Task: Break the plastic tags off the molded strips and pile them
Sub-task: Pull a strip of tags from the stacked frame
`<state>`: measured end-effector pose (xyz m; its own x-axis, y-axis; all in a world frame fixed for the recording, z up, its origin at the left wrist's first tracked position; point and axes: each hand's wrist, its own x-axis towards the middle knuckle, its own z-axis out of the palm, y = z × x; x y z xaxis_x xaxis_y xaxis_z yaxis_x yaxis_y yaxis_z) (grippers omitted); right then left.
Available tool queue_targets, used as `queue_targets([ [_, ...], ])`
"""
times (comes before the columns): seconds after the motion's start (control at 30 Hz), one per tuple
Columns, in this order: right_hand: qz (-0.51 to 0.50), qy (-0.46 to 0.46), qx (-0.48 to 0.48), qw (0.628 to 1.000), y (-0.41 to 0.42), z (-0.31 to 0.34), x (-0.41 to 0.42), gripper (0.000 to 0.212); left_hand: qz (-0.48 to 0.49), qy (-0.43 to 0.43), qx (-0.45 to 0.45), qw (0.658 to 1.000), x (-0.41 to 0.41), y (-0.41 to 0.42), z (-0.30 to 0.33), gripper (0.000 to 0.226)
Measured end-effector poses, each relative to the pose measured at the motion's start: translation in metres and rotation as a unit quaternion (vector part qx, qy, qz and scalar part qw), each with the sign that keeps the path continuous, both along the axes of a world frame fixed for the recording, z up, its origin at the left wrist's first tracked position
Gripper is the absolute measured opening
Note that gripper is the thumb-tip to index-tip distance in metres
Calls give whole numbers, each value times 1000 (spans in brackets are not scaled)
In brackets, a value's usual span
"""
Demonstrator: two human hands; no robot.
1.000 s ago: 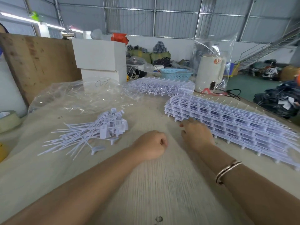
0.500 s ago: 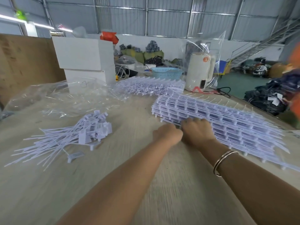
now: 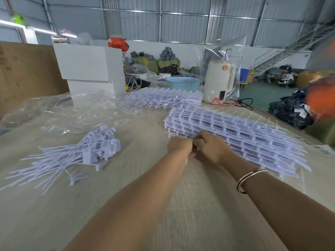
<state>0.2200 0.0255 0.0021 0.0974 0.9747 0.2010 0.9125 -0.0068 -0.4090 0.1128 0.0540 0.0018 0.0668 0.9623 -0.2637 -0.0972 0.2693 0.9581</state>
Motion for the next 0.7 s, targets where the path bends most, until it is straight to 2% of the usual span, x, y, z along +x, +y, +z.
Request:
queue_targets([
  [0.03, -13, 26, -16, 999, 2, 1, -2, 28, -9, -9, -7, 1000, -6, -2, -1, 7],
  [0.1, -15, 0, -29, 999, 3, 1, -2, 34, -9, -5, -8, 1000, -23, -5, -4, 7],
  [0.17, -23, 6, -57, 998, 1, 6, -1, 37, -3, 34, 6, 999, -44, -7, -7, 11],
  [0.27, 13, -65, -76, 995, -1, 6, -3, 43, -50, 82, 29, 995, -74, -15, -8, 16],
  [0.33, 23, -116, -51, 992, -3, 4, -11, 42, -76, 98, 39, 992, -87, -21, -5, 16],
  [0.47, 49, -213, -54, 974, 4, 3, -35, 43, -95, 90, 48, 990, -94, -31, 3, 15],
  [0.7, 19, -207, -103, 973, 18, -1, -41, 49, -68, 107, 80, 989, -112, -37, 8, 19],
])
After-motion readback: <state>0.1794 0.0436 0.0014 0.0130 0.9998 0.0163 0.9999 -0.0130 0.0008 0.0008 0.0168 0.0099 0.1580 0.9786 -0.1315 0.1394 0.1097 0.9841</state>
